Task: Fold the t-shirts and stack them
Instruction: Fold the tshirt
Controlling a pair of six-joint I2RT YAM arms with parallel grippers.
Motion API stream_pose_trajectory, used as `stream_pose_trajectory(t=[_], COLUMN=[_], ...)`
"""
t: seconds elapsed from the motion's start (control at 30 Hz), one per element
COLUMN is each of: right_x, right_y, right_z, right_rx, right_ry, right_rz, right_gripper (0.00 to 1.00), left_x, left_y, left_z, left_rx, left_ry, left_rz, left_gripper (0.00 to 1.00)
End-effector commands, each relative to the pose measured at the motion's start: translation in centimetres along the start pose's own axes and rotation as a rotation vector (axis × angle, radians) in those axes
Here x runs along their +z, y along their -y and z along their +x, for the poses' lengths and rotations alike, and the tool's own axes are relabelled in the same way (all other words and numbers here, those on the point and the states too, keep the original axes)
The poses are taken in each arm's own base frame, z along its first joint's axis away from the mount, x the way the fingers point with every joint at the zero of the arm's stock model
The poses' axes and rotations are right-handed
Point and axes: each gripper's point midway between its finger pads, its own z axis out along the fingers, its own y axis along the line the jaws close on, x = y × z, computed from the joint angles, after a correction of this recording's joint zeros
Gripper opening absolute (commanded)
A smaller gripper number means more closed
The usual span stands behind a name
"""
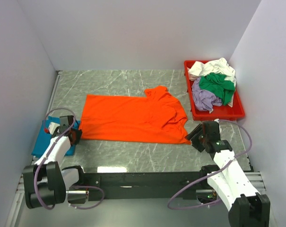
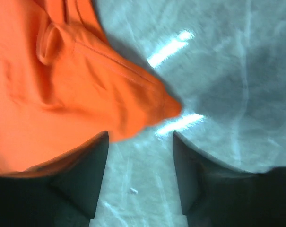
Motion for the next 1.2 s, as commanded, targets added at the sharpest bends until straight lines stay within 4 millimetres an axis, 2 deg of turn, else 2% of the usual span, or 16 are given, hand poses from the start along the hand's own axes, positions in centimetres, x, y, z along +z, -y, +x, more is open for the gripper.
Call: stream_pose_trajectory(t=[0.0, 0.1, 0.17, 0.23, 0.3, 0.33, 0.4, 0.43, 0.5, 0.53, 0.6, 0.63, 0.7, 0.73, 0.83, 1.17], right_x=[-0.8, -1.9, -2.5, -2.5, -2.1, -1.3, -0.2, 1.2, 2.2, 4.3, 5.5, 7.3, 8.3, 9.4, 10.8, 12.9], right_y=[0.3, -1.7, -4.0, -6.1, -8.0, -9.3, -10.8, -11.8, -14.0, -13.8, -15.6, -15.2, -16.0, -15.6, -15.6, -15.5], right_z=[-0.3, -2.1, -3.3, -5.1, -5.9, -6.7, -7.6, -8.3, -9.7, -9.3, -9.9, -9.3, -10.0, -9.6, -9.4, -7.1], right_rx=[-0.017, -0.066, -0.097, -0.138, -0.205, -0.232, -0.287, -0.306, -0.343, -0.356, -0.384, -0.395, -0.422, -0.433, -0.452, -0.487], right_ry=[0.018, 0.075, 0.103, 0.138, 0.152, 0.143, 0.143, 0.127, 0.13, 0.083, 0.064, 0.018, 0.014, -0.006, -0.031, -0.107], right_rz=[0.01, -0.053, -0.123, -0.141, -0.152, -0.132, -0.107, -0.086, -0.103, -0.07, -0.092, -0.06, -0.043, -0.016, -0.007, 0.011], right_gripper=[0.68, 0.7, 0.7, 0.7, 0.69, 0.68, 0.66, 0.65, 0.64, 0.59, 0.52, 0.51, 0.48, 0.48, 0.48, 0.48], left_x=[-1.1, -2.5, -3.6, -4.9, -5.7, -6.4, -7.2, -8.0, -9.3, -9.6, -10.0, -10.7, -10.9, -11.3, -11.4, -11.8], left_y=[1.6, 3.7, 5.1, 6.5, 7.8, 8.7, 10.2, 11.5, 13.3, 13.6, 14.1, 14.7, 14.7, 15.1, 15.0, 14.7], left_z=[-1.0, -1.0, -1.0, -1.2, -0.8, -1.1, 0.2, 0.4, 2.3, 2.9, 3.9, 4.0, 4.3, 4.3, 4.4, 5.2], left_rx=[0.001, 0.033, 0.056, 0.093, 0.148, 0.159, 0.23, 0.25, 0.333, 0.364, 0.431, 0.448, 0.491, 0.504, 0.543, 0.59], left_ry=[0.033, 0.01, -0.002, 0.003, -0.002, 0.0, -0.035, -0.044, -0.1, -0.117, -0.134, -0.144, -0.155, -0.161, -0.167, -0.207], left_rz=[0.09, 0.198, 0.258, 0.301, 0.337, 0.353, 0.396, 0.433, 0.496, 0.505, 0.514, 0.538, 0.549, 0.564, 0.568, 0.593], left_gripper=[0.35, 0.5, 0.58, 0.6, 0.61, 0.61, 0.62, 0.62, 0.62, 0.62, 0.63, 0.63, 0.63, 0.63, 0.63, 0.63])
